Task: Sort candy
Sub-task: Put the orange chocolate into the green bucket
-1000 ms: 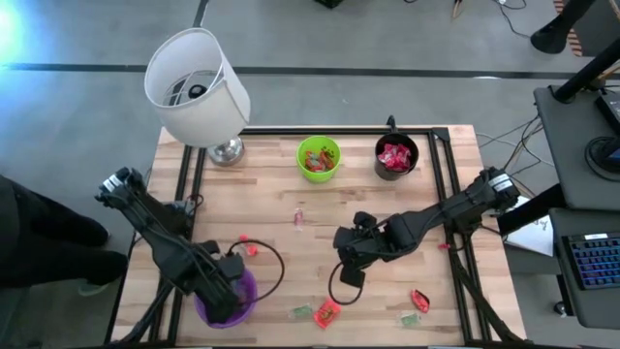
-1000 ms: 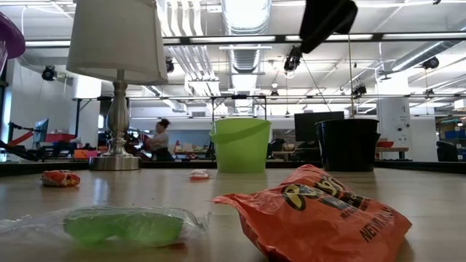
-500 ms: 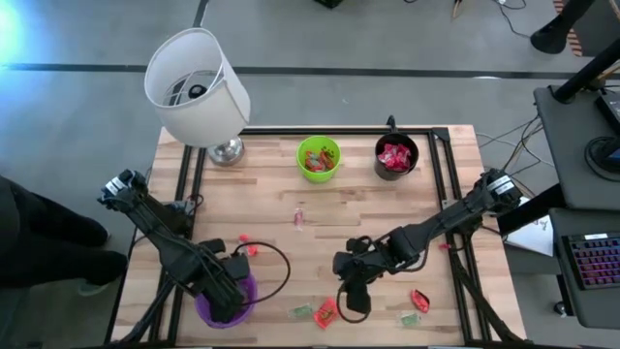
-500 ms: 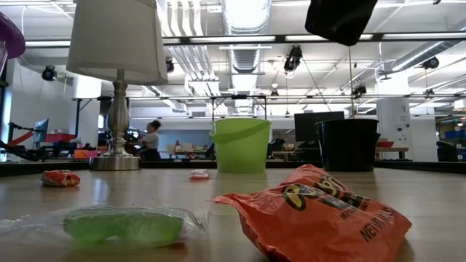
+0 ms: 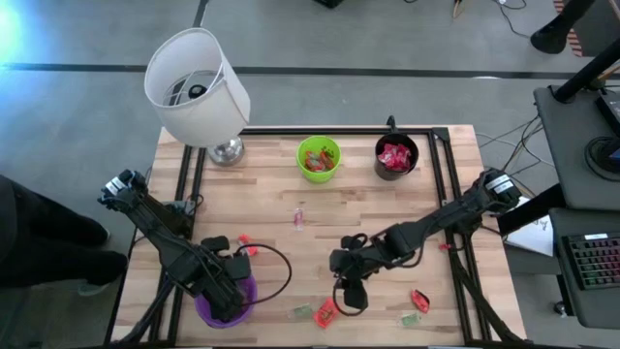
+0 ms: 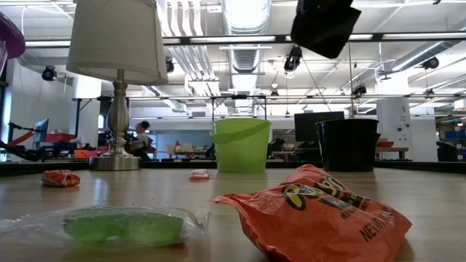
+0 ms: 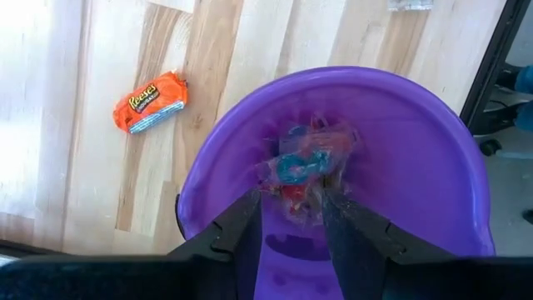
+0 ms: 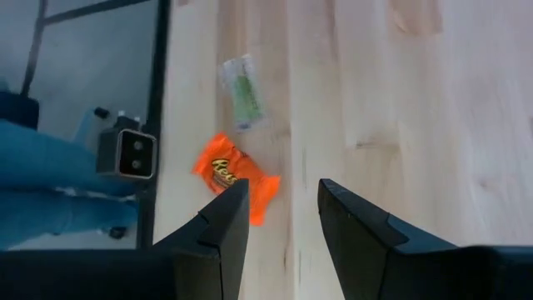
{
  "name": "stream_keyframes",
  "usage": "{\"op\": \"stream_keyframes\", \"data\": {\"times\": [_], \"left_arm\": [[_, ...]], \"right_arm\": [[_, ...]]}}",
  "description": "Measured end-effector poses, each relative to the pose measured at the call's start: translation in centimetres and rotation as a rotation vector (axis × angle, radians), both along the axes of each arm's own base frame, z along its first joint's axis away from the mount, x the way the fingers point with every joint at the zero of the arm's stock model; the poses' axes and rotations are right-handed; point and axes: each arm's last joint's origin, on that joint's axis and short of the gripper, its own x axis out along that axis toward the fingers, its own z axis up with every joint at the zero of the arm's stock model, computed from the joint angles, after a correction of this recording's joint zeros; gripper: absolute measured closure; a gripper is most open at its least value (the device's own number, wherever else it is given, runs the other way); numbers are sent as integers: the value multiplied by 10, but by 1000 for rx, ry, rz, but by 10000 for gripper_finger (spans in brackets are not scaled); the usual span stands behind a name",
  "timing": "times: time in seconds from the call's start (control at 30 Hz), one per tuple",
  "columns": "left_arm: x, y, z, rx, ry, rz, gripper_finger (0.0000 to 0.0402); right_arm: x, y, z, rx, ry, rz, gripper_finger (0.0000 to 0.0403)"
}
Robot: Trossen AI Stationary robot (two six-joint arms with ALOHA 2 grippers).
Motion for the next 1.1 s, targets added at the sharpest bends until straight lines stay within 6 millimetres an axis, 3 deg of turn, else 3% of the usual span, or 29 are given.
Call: {"op": "stream_keyframes", "data": {"times": [0.3,0.53,0.8,1.1], "left_arm": [[2,1,0,31,-41,20,293],[2,1,1,25,-45,46,293],[4,2,1,22,-48,57,293],[8,7,1,19,-51,80,293]], "right_arm": [[-1,0,-9,-13,-27,95,266],[-8,0,-41,78,-82,161,266],[-19,-5,-67,56,-72,189,266],[-14,-10,-69,93,-200,170,266]]}}
